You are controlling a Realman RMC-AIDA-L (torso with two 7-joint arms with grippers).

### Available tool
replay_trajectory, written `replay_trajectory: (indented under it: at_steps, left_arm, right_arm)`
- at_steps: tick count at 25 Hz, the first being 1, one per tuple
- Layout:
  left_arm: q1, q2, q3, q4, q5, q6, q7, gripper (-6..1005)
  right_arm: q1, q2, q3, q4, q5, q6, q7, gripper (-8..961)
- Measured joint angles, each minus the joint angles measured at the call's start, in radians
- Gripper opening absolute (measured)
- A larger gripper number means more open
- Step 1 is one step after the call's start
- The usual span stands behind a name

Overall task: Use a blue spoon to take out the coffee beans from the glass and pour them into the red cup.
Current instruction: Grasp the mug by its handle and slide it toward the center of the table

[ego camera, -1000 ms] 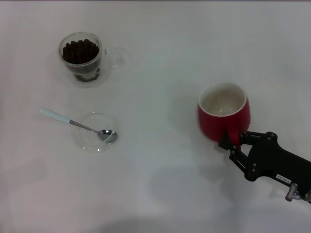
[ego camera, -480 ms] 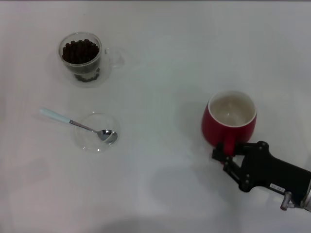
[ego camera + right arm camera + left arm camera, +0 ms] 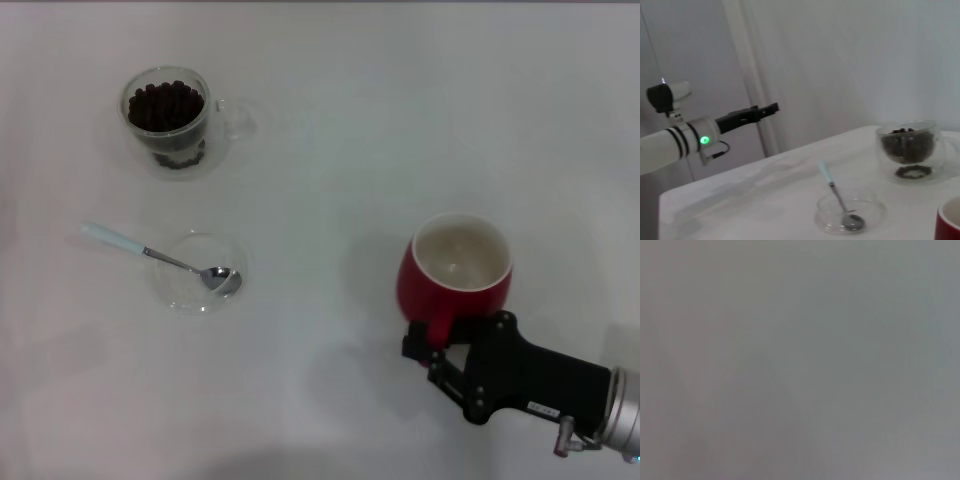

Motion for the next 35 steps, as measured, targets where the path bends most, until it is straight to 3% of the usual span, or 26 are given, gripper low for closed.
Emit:
replay_trajectory:
  at_steps: [15,27,35]
  left_arm:
    - [0.001,-0.001,0.000,0.000,0.014,-0.001,0.001,893]
    - [0.003,-0.002,0.000,0.000,0.024,-0.001,0.002,892]
    - [0.003,-0.002,0.000,0.000,0.025,-0.001,0.002,893]
  right_arm:
    - [0.015,0.002,-0.090,-0.092,0.000,0.065,0.008,135]
    - [0.017,-0.001,-0.078,-0.040,0.010,0.077,0.009,136]
    - [0.017,-0.006,-0.068,0.008,0.012,0.045,0.035,294]
